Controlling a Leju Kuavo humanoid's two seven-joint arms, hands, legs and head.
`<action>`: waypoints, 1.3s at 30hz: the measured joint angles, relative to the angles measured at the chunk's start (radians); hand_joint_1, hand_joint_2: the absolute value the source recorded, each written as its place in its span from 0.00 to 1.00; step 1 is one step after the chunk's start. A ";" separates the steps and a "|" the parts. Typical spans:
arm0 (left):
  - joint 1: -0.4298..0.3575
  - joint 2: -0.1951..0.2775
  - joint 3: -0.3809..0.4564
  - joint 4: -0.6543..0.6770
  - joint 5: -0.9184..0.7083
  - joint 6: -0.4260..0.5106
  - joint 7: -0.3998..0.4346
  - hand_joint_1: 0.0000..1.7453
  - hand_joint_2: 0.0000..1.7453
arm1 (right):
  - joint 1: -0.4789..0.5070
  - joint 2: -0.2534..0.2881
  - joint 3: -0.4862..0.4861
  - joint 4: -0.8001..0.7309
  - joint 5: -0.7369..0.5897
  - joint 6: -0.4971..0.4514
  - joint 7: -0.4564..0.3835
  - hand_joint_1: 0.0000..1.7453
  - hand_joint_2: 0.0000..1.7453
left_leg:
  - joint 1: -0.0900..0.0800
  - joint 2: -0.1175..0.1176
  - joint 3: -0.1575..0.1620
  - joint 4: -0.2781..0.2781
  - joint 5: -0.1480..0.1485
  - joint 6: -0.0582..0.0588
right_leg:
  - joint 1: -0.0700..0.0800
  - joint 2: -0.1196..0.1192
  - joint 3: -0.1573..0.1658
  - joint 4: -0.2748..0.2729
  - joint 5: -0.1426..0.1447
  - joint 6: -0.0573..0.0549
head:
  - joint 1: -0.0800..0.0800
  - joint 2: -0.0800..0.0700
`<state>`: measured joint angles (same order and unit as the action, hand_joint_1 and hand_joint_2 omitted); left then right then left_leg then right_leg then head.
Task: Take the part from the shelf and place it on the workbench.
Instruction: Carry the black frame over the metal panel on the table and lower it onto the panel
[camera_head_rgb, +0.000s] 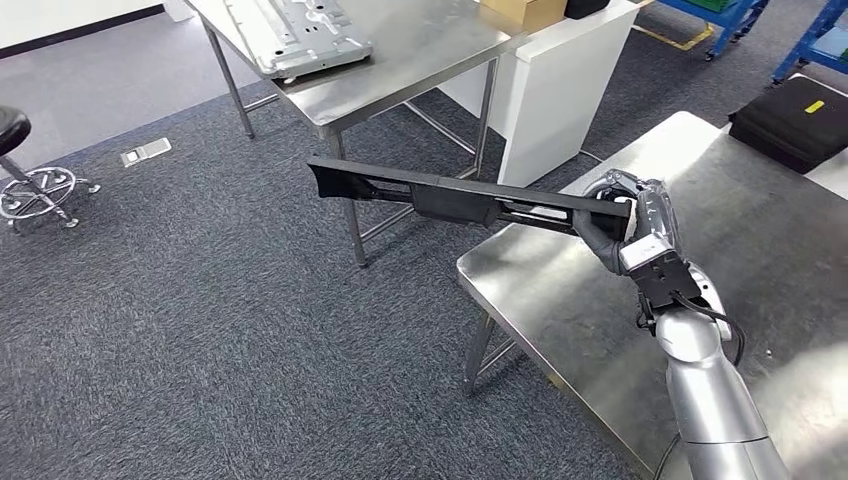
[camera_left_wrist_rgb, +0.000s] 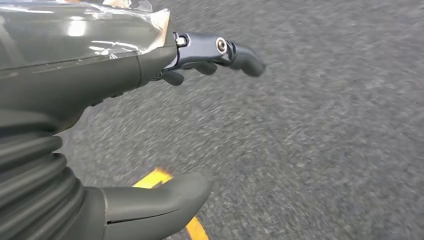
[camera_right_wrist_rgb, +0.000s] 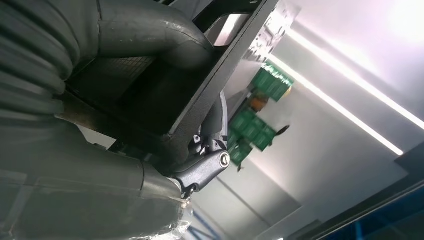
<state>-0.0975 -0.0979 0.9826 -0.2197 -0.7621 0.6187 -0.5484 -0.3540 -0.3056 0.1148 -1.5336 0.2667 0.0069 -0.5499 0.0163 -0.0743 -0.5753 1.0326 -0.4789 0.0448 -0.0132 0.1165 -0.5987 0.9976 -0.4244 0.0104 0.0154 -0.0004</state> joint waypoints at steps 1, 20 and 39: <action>-0.001 0.001 0.000 0.000 0.000 0.000 0.000 0.00 1.00 | 0.000 0.001 0.000 0.002 0.000 0.000 0.000 1.00 1.00 | -0.003 0.001 0.004 -0.009 0.001 0.001 | 0.000 0.010 -0.003 -0.001 0.003 0.005 | 0.000 0.000; -0.005 -0.004 0.009 0.000 0.000 0.000 0.006 0.00 1.00 | -0.013 -0.006 -0.006 0.036 0.014 0.008 0.000 1.00 1.00 | -0.006 0.177 0.008 0.004 -0.026 -0.023 | -0.021 -0.141 0.008 -0.008 -0.007 0.018 | 0.008 0.000; 0.004 -0.003 0.010 0.000 -0.001 0.000 0.000 0.00 1.00 | -0.008 -0.008 -0.004 0.067 0.022 -0.003 -0.011 1.00 1.00 | -0.003 0.062 0.015 -0.052 0.031 0.024 | -0.003 -0.099 -0.143 0.247 -0.101 0.025 | 0.019 0.000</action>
<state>-0.0932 -0.1008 0.9930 -0.2198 -0.7632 0.6188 -0.5485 -0.3621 -0.3138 0.1107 -1.4664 0.2891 0.0039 -0.5608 0.0132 -0.0120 -0.5607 0.9803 -0.4479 0.0689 -0.0167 0.0172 -0.7414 1.2443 -0.5251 0.0351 0.0340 -0.0004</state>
